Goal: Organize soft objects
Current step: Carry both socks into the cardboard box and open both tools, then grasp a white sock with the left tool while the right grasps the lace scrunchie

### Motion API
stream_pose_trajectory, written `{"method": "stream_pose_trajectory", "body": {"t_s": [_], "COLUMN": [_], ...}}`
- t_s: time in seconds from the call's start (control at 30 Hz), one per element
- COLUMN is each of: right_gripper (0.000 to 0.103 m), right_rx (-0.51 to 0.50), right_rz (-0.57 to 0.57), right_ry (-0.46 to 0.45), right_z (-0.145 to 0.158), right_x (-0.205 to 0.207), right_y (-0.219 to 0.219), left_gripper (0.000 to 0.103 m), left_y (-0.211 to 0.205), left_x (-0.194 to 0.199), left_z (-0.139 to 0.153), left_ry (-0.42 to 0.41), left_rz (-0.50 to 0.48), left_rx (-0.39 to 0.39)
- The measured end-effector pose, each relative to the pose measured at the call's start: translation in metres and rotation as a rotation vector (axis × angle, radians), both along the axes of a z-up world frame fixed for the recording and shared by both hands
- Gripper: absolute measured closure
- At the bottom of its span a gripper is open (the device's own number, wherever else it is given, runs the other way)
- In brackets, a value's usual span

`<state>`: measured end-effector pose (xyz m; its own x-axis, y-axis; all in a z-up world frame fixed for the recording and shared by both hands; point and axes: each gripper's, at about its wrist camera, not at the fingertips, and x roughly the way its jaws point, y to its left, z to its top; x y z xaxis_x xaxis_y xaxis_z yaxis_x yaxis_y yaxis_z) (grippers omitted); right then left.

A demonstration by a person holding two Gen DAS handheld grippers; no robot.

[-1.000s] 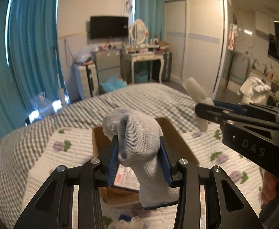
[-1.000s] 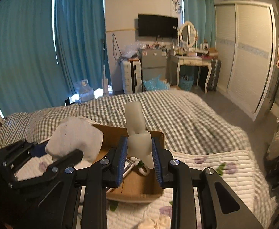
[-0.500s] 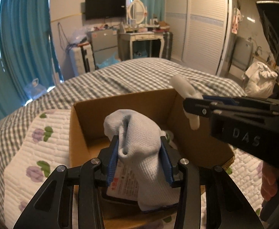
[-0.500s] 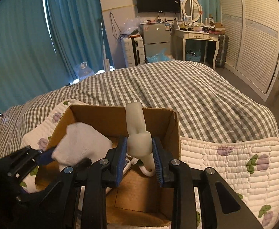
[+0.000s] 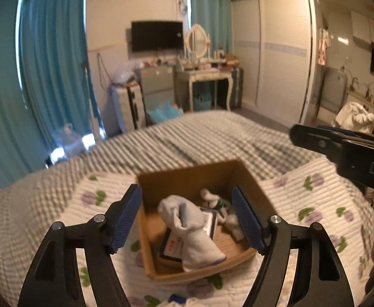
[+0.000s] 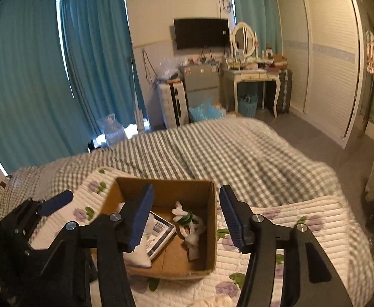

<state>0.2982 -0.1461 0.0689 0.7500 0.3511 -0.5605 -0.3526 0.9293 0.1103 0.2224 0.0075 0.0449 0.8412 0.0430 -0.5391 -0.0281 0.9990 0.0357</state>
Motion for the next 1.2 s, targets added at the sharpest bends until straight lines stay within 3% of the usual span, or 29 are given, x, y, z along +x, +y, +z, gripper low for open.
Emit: {"method": "stream_pose_trajectory", "body": {"t_s": [0.17, 0.27, 0.3, 0.33, 0.5, 0.73, 1.03, 1.2], "right_gripper": [0.043, 0.033, 0.03, 0.025, 0.013, 0.013, 0.013, 0.013], "right_rx": [-0.013, -0.026, -0.034, -0.041, -0.1, -0.158, -0.236, -0.268], "right_rz": [-0.005, -0.003, -0.003, -0.002, 0.005, 0.035, 0.007, 0.037], "right_ry": [-0.079, -0.107, -0.116, -0.122, -0.14, -0.058, 0.152, 0.248], "right_z": [0.051, 0.067, 0.07, 0.071, 0.061, -0.005, -0.124, -0.172], "right_x": [-0.061, -0.095, -0.107, -0.115, -0.157, -0.171, -0.121, -0.099], "right_y": [-0.021, -0.032, -0.036, -0.037, -0.043, -0.044, -0.039, -0.024], "left_gripper": [0.029, 0.029, 0.026, 0.016, 0.014, 0.014, 0.014, 0.014], "left_y": [0.002, 0.006, 0.006, 0.008, 0.013, 0.013, 0.017, 0.031], "left_x": [-0.05, -0.082, -0.094, -0.101, -0.135, -0.144, -0.121, -0.11], "left_z": [0.045, 0.064, 0.069, 0.071, 0.062, 0.005, -0.091, -0.131], "left_ry": [-0.085, -0.141, -0.155, -0.162, -0.167, -0.079, 0.095, 0.163], "left_rz": [0.008, 0.014, 0.021, 0.021, 0.038, 0.042, 0.076, 0.101], "left_rx": [0.014, 0.005, 0.004, 0.001, -0.004, 0.022, 0.014, 0.004]}}
